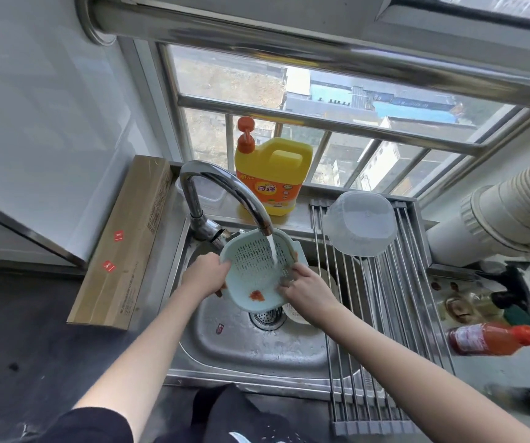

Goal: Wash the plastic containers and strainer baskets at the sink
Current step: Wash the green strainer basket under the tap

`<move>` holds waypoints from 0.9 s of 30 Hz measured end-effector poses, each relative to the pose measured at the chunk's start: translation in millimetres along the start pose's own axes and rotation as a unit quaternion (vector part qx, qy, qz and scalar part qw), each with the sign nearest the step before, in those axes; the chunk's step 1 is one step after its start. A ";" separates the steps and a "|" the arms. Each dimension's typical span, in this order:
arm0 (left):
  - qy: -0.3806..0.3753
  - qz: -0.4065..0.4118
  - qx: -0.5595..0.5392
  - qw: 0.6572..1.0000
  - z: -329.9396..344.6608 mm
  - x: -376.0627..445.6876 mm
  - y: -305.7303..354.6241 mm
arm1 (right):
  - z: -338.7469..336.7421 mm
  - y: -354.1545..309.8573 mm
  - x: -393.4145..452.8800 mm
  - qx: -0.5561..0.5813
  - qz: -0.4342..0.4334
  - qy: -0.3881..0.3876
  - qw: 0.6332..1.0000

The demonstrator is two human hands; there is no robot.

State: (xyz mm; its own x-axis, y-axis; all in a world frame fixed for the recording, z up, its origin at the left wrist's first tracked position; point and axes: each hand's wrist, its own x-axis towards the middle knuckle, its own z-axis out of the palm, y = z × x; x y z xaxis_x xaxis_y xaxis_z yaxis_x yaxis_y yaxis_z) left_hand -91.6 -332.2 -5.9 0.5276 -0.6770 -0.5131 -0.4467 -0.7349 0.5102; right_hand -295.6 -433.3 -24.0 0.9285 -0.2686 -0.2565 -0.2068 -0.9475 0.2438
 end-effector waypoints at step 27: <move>0.175 0.011 0.067 0.982 38.7 -46.9 17.0 | -6.2 -40.8 3.4 0.159 0.188 -0.084 0.966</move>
State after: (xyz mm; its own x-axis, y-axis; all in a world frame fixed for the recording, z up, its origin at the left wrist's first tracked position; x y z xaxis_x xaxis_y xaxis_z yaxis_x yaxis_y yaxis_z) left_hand -151.9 -314.5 0.1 0.7220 -0.6554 -0.2217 -0.5404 -0.7343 0.4107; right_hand -282.2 -394.5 -29.1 0.7110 -0.6034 -0.3609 -0.6289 -0.7754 0.0575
